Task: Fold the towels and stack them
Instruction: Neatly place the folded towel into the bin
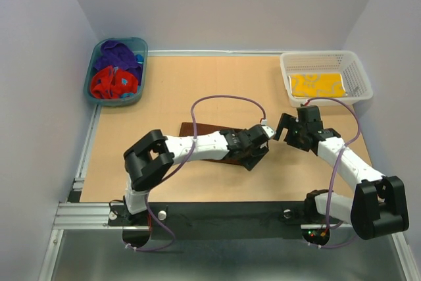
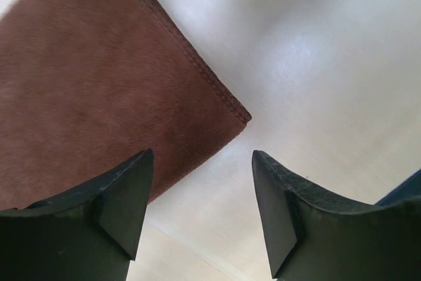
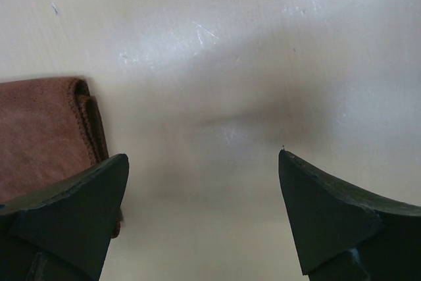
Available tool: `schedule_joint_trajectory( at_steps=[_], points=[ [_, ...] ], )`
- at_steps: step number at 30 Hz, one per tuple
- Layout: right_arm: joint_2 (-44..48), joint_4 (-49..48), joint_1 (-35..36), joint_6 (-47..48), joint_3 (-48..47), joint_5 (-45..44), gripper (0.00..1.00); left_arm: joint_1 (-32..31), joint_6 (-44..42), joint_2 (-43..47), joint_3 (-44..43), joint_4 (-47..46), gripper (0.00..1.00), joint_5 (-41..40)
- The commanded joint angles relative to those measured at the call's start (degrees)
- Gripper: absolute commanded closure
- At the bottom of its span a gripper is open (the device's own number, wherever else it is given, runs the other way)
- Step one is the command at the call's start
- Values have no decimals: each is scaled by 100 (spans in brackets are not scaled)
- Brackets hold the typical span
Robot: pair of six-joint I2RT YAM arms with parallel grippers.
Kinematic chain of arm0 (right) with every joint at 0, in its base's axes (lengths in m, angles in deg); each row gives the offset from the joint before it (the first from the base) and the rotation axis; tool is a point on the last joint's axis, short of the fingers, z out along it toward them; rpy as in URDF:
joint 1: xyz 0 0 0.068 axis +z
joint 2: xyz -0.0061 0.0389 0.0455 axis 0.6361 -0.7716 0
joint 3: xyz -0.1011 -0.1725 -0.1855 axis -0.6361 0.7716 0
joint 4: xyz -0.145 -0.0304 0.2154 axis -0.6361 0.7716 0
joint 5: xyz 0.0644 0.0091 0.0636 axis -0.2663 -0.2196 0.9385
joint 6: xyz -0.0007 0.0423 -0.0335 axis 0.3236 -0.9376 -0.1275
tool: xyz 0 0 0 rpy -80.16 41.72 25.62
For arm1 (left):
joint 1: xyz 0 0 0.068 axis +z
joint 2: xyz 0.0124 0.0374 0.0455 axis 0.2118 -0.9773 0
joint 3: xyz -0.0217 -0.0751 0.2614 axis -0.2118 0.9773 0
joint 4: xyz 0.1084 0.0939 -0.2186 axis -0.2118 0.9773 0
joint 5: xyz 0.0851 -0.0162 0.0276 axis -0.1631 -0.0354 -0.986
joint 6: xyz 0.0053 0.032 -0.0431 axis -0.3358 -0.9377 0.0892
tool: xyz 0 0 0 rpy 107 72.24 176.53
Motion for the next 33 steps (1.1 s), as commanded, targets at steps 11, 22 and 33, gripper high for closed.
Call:
schedule_joint_trajectory(
  at_steps=[11, 22, 33],
  points=[
    [111, 119, -156, 48, 182, 77, 0, -273, -239, -1049, -1132, 512, 34, -292],
    [207, 92, -165, -93, 270, 490, 0, -273, -81, -1489, -861, 653, 51, -837],
    [304, -118, -174, -532, 208, 1333, 0, -80, 86, -901, -500, 135, 100, -627]
  ],
)
